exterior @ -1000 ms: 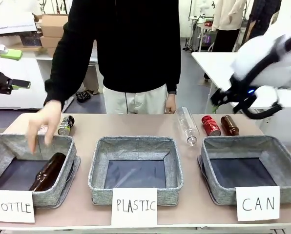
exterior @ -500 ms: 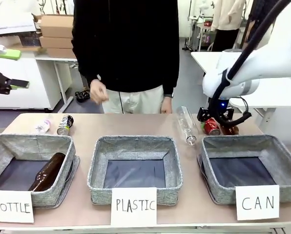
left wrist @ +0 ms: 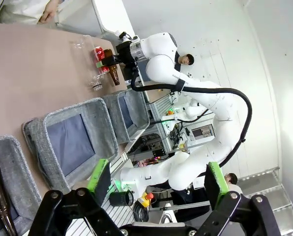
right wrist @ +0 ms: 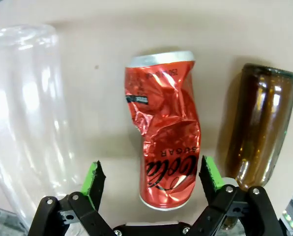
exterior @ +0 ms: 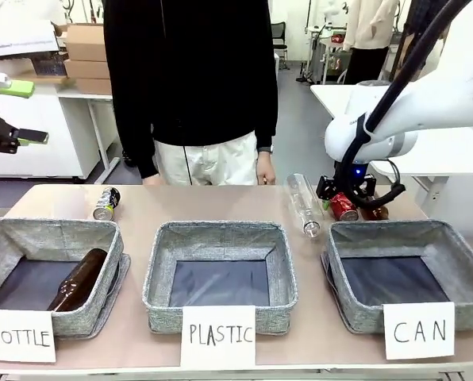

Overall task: Sort the can waste into the basket.
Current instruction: Pick up the can waste from the table and place it in the right Fabric basket.

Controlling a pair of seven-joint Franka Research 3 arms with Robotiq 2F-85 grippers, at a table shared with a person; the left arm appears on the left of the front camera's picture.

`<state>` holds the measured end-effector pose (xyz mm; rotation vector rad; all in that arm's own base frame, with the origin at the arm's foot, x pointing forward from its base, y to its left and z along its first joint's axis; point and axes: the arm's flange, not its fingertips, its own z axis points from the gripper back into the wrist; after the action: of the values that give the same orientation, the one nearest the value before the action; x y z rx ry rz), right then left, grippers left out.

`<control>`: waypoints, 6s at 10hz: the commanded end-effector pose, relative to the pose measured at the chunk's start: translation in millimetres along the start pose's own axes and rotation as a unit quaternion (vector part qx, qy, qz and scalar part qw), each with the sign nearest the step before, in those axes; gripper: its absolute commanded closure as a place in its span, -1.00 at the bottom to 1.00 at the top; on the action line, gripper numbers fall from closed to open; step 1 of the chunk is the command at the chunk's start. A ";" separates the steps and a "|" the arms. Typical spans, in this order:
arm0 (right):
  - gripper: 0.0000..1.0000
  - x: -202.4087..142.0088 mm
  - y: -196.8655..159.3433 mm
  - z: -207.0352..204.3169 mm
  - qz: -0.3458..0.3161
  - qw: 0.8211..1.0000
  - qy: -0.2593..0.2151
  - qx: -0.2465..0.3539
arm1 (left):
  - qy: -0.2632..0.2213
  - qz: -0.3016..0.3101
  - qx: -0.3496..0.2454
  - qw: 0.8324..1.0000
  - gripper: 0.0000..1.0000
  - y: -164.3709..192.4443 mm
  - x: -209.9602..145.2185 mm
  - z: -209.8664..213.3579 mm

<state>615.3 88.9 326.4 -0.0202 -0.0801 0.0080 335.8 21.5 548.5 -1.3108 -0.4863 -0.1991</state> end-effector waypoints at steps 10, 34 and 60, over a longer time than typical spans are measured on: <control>0.91 -22.3 -3.6 -17.5 -0.015 1.000 0.003 -0.004 | -0.003 -0.011 -0.010 1.000 -1.00 -1.3 1.3 -0.6; -1.00 -264.9 -114.3 152.4 0.277 0.949 0.030 0.149 | -0.003 -0.011 -0.010 1.000 -1.00 -1.3 1.3 -0.6; -1.00 -272.3 -148.3 252.2 0.138 0.805 -0.075 0.573 | -0.003 -0.011 -0.010 1.000 -1.00 -1.3 1.3 -0.6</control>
<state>325.0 -53.6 556.8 1.2022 -0.2145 0.3177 335.6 21.7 548.9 -1.3109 -0.4871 -0.1995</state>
